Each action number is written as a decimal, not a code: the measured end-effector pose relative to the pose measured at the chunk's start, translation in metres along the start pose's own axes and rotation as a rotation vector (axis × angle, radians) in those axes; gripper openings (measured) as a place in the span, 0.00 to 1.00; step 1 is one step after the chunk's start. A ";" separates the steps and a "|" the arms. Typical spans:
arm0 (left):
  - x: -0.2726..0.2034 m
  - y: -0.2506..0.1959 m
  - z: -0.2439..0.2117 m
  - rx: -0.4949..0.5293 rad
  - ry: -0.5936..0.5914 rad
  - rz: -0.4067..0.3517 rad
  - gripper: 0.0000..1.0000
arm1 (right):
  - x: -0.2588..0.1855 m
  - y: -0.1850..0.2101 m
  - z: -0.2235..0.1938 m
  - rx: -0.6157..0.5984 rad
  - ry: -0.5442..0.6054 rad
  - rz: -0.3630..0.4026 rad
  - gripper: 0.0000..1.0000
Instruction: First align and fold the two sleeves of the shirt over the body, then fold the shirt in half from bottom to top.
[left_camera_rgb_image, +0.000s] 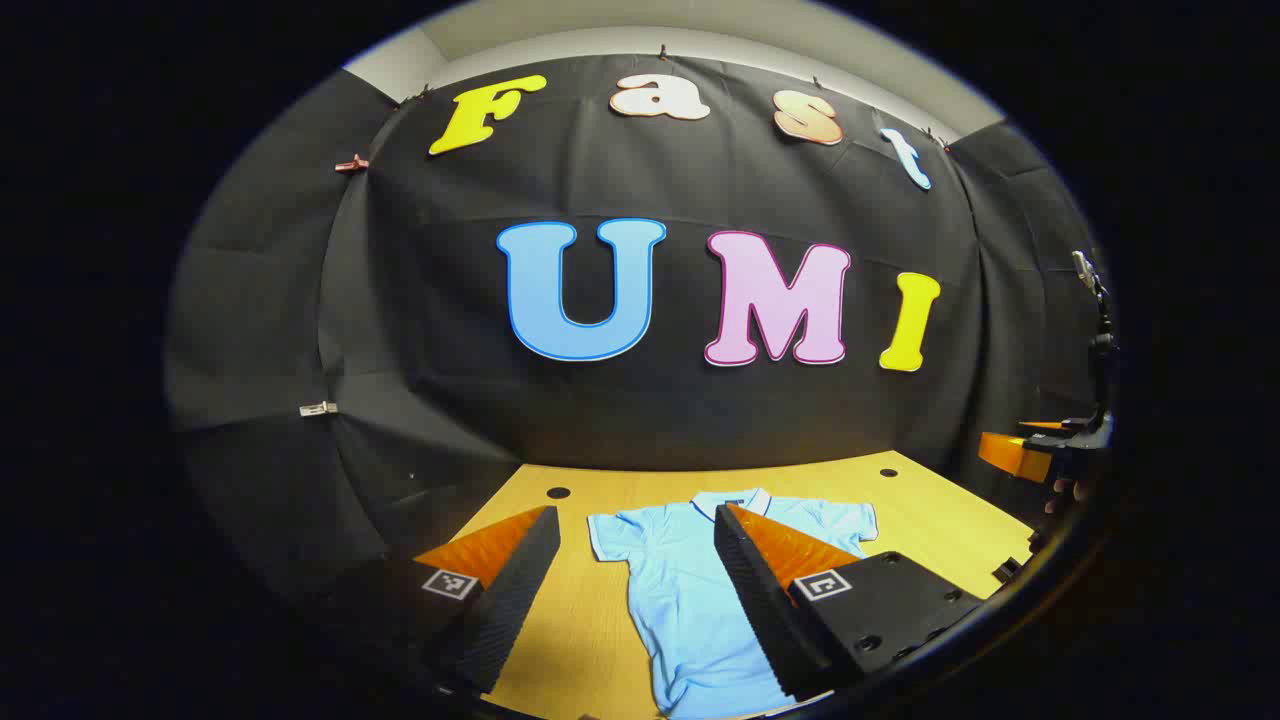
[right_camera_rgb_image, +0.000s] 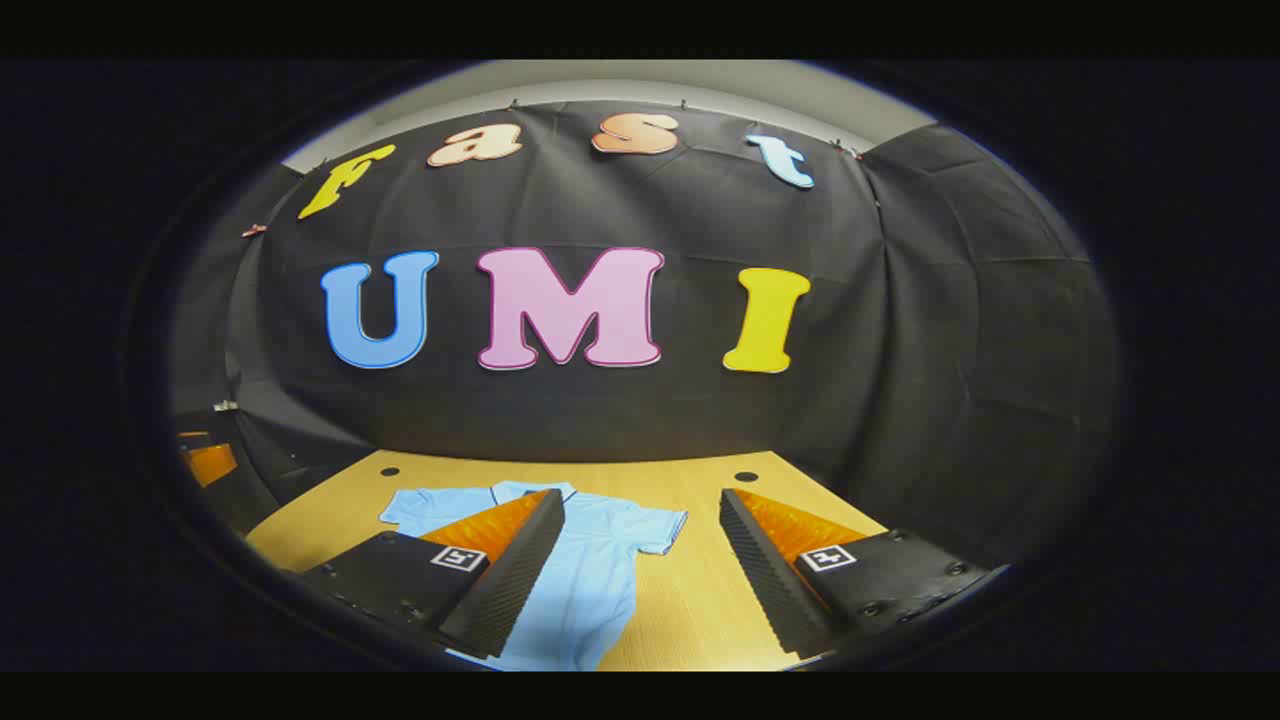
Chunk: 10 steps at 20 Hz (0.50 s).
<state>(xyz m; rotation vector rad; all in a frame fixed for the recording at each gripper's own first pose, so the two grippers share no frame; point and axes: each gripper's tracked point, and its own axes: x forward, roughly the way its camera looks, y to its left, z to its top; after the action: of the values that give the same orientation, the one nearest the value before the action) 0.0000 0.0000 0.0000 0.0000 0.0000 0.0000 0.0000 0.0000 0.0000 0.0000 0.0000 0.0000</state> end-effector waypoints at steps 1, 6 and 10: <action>0.003 0.000 0.002 0.007 -0.001 0.005 0.99 | 0.003 0.000 0.002 -0.004 -0.005 0.003 0.98; 0.013 0.003 0.004 0.022 0.003 0.009 0.99 | 0.017 0.002 -0.009 0.014 0.024 0.006 0.97; 0.009 0.010 0.016 0.045 -0.026 0.047 0.99 | 0.023 0.017 -0.017 -0.021 0.063 0.054 0.97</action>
<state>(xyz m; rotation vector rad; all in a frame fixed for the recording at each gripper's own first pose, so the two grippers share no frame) 0.0090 0.0098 0.0157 0.0454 -0.0256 0.0469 0.0228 0.0172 -0.0173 -0.0215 0.0628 0.0540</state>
